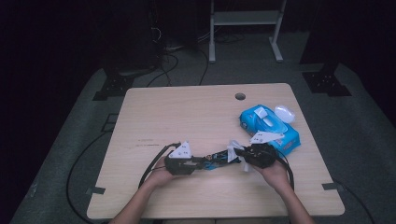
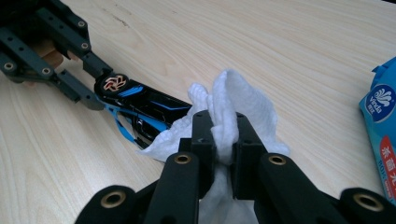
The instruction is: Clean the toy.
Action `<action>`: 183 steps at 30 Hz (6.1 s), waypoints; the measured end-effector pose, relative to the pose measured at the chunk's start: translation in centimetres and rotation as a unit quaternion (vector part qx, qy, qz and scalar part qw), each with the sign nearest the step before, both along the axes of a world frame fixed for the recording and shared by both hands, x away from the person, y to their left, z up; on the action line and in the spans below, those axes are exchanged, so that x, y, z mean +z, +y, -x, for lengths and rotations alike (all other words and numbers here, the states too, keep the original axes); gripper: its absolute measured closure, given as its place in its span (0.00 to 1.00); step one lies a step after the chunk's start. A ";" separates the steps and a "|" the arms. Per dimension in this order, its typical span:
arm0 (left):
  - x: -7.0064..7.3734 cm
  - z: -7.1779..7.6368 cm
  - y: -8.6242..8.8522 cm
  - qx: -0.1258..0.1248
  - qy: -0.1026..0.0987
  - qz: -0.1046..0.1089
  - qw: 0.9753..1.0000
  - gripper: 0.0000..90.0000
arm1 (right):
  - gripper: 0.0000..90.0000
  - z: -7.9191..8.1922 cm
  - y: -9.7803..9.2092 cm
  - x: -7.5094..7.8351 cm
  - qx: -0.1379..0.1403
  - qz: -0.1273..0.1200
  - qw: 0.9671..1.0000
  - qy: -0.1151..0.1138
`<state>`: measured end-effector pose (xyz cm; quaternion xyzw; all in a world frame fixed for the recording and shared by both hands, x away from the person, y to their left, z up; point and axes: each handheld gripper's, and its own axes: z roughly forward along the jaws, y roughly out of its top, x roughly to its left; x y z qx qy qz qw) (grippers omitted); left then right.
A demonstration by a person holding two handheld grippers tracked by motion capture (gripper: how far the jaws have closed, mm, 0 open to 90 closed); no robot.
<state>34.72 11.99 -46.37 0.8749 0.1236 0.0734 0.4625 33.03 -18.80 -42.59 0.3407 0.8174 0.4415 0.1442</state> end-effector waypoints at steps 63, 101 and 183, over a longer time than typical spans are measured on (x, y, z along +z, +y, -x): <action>1.0 -2.6 1.3 0.069 0.163 0.109 0.978 0.50 | 0.91 2.5 1.2 -0.9 0.023 -0.025 0.999 -0.028; 0.1 -0.8 -0.2 0.046 0.112 0.016 0.993 0.30 | 0.91 3.0 1.9 0.7 0.043 -0.029 0.998 -0.026; -1.1 0.7 -2.6 0.013 -0.017 -0.095 0.995 0.27 | 0.91 2.7 3.5 -2.7 0.026 0.044 0.998 -0.025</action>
